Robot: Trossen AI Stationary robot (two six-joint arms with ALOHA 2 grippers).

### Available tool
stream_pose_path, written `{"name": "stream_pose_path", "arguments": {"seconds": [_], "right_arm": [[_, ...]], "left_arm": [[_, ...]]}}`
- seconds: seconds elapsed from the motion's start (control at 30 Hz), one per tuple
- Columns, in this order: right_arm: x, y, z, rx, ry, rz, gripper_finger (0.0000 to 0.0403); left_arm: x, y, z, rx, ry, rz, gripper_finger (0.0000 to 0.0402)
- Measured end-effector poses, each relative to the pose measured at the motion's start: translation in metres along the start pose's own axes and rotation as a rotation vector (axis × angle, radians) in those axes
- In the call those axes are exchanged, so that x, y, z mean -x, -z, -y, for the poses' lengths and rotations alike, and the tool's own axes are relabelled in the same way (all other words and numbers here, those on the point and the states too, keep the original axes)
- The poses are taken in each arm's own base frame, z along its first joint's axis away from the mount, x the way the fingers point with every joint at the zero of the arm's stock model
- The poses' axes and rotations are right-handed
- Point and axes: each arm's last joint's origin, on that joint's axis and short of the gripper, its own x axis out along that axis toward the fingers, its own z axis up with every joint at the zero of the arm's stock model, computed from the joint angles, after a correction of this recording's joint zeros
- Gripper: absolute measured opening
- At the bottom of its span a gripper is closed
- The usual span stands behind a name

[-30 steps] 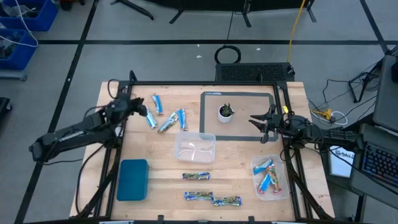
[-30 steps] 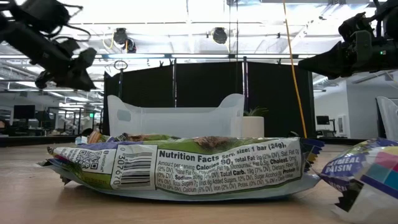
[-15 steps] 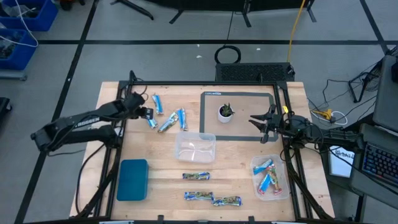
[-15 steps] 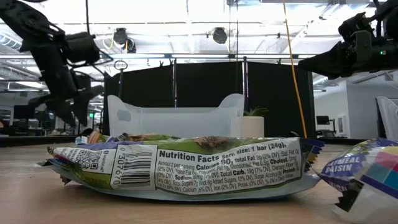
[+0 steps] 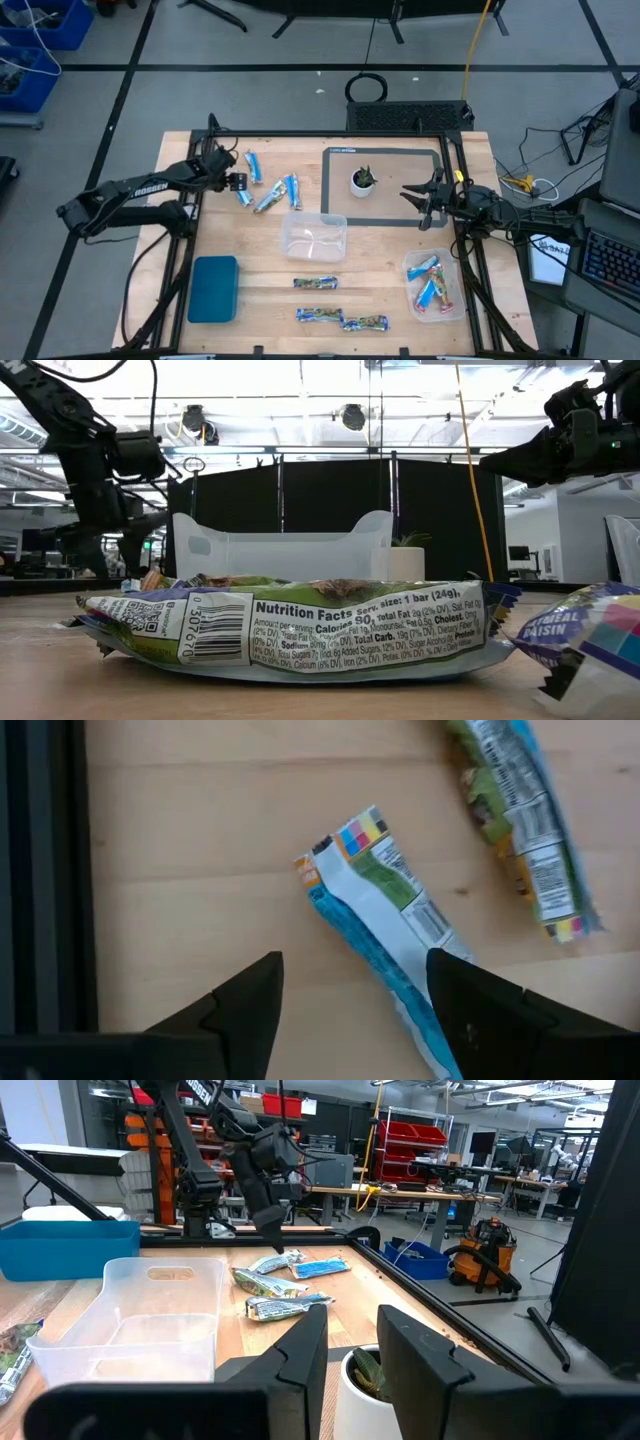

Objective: Pick and place Granola Bars by type
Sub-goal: Put the orange granola bar into the blue bin

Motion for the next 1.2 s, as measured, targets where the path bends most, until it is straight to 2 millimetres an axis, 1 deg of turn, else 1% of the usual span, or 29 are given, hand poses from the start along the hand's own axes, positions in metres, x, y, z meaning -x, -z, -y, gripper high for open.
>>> {"name": "stream_pose_path", "arguments": {"seconds": [0.33, 0.5, 0.6, 0.73, 0.8, 0.87, 0.93, 1.0, 1.2], "right_arm": [[0.000, 0.000, 0.000, 0.000, 0.000, 0.000, 0.0082], [0.000, 0.000, 0.000, 0.000, 0.000, 0.000, 0.0082], [0.000, 0.000, 0.000, 0.000, 0.000, 0.000, 0.0082], [0.000, 0.000, 0.000, 0.000, 0.000, 0.000, 0.0082], [0.000, 0.000, 0.000, 0.000, 0.000, 0.000, 0.0082], [0.000, 0.000, 0.000, 0.000, 0.000, 0.000, 0.0082], [0.000, 0.000, 0.000, 0.000, 0.000, 0.000, 0.0082], [0.000, 0.000, 0.000, 0.000, 0.000, 0.000, 0.0082], [0.000, 0.000, 0.000, 0.000, 0.000, 0.000, 0.0082]], "left_arm": [[-0.020, -0.005, 0.011, -0.005, 0.045, -0.027, 0.0250], [-0.030, -0.003, 0.012, -0.024, 0.008, -0.078, 0.0250], [-0.031, -0.002, 0.012, -0.026, -0.002, -0.085, 0.0250], [-0.028, -0.002, 0.011, -0.057, 0.022, -0.081, 0.0250], [-0.025, -0.001, 0.012, -0.071, 0.044, -0.080, 0.0241], [-0.023, -0.001, 0.012, -0.084, 0.054, -0.075, 0.0221], [-0.020, 0.000, 0.012, -0.101, 0.079, -0.077, 0.0190], [-0.018, 0.001, 0.013, -0.108, 0.105, -0.093, 0.0151], [-0.014, -0.001, 0.013, -0.156, 0.117, -0.064, 0.0024]]}}
